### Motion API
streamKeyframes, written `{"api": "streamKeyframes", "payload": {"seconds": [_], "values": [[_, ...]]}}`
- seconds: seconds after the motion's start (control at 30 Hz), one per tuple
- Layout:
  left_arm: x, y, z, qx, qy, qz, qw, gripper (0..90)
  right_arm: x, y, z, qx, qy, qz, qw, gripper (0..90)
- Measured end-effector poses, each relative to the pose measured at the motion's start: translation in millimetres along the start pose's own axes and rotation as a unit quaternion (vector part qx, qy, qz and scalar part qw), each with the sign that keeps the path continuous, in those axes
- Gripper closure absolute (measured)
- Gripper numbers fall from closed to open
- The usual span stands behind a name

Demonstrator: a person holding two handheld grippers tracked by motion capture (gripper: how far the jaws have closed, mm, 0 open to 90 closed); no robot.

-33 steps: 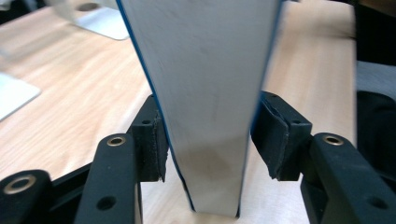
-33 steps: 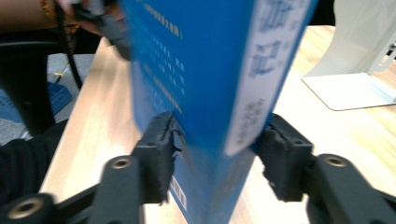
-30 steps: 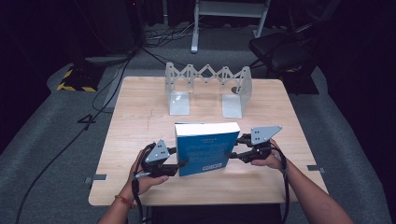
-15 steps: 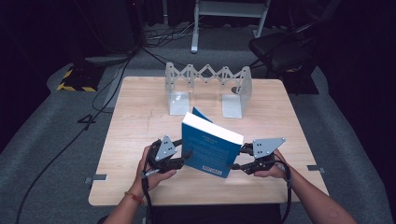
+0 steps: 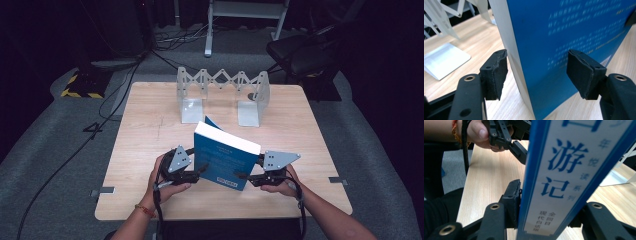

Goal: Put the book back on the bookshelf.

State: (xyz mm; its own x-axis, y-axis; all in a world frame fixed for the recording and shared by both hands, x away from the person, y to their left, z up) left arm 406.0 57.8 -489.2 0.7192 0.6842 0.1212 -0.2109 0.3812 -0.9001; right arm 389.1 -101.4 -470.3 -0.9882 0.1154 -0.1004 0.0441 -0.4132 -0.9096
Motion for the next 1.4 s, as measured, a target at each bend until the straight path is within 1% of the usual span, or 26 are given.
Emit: {"api": "streamKeyframes", "payload": {"seconds": [0.03,0.1,0.2,0.23,0.3,0.43,0.5,0.57,0.7,0.8,0.9,1.0,1.13,1.17,1.27,1.37,1.4], "values": [[-0.5,0.7,-1.0,0.0,0.006,0.003,1.0,33.8,-0.4,-0.1,0.0,0.0,0.0,-0.001,1.0,56.5],[-1.5,6.0,-5.3,0.015,0.015,0.004,0.9998,31.4,-0.4,-0.1,-0.2,-0.001,0.002,-0.004,1.0,56.8],[-3.2,15.8,-11.1,0.043,0.015,-0.006,0.9989,28.4,-0.4,-0.6,-1.5,-0.013,0.005,-0.019,0.9997,57.2],[-3.2,17.1,-12.1,0.046,0.013,-0.009,0.9988,28.1,-0.6,-0.6,-2.2,-0.018,0.005,-0.026,0.9995,57.3],[-3.5,17.2,-12.8,0.048,0.012,-0.006,0.9988,27.6,-0.8,-0.7,-3.7,-0.026,0.007,-0.036,0.999,57.3],[-4.4,17.7,-15.9,0.044,0.015,0.006,0.9989,27.6,-1.6,-3.3,-5.8,-0.029,0.023,-0.037,0.9986,57.2],[-6.3,17.9,-19.0,0.044,0.01,0.005,0.999,26.0,-2.4,-5.4,-6.8,-0.027,0.031,-0.037,0.9985,57.9],[-6.7,16.8,-21.9,0.045,0.003,0.004,0.999,23.6,-3.1,-6.7,-6.9,-0.019,0.039,-0.031,0.9986,58.5],[-7.1,14.0,-28.8,0.041,-0.009,0.009,0.9991,24.2,-8.6,-5.9,-4.3,-0.012,0.05,-0.029,0.9983,58.6],[-8.7,9.7,-37.5,0.039,-0.013,0.007,0.9992,24.6,-14.2,-3.7,1.4,-0.01,0.054,-0.029,0.9981,58.8],[-10.7,4.7,-48.7,0.031,-0.015,0.01,0.9994,24.5,-20.6,-0.9,8.5,-0.009,0.064,-0.023,0.9977,58.5],[-12.7,-0.7,-60.8,0.025,-0.015,0.014,0.9995,24.0,-29.0,1.6,15.8,-0.013,0.077,-0.031,0.9965,58.3],[-14.8,-7.0,-74.5,0.025,-0.013,0.011,0.9995,22.6,-37.9,2.9,24.5,-0.01,0.093,-0.024,0.9953,58.1],[-15.5,-7.9,-77.0,0.025,-0.012,0.014,0.9995,22.6,-39.4,3.0,26.4,-0.01,0.096,-0.025,0.995,58.1],[-16.3,-10.2,-82.0,0.024,-0.01,0.017,0.9995,22.4,-43.1,3.9,29.9,-0.013,0.099,-0.029,0.9946,58.2],[-17.1,-10.8,-82.7,0.024,-0.012,0.018,0.9995,22.3,-45.7,3.3,31.7,-0.015,0.099,-0.032,0.9944,57.9],[-17.4,-10.9,-82.2,0.026,-0.012,0.017,0.9994,22.0,-46.6,3.0,31.2,-0.021,0.099,-0.04,0.994,57.9]]}}
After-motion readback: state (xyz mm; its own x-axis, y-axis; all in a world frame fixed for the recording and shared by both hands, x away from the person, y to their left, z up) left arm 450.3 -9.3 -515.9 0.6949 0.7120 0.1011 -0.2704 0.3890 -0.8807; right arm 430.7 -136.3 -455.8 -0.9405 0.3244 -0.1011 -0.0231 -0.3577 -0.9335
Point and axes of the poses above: each handheld gripper's, and its own axes: z roughly backward along the jaws, y roughly out of its underside, x roughly to its left, the point moved 10 cm from there along -z, roughly forward along the jaws, and after that the axes turned 6 degrees about -y, right-handed, at the moved point
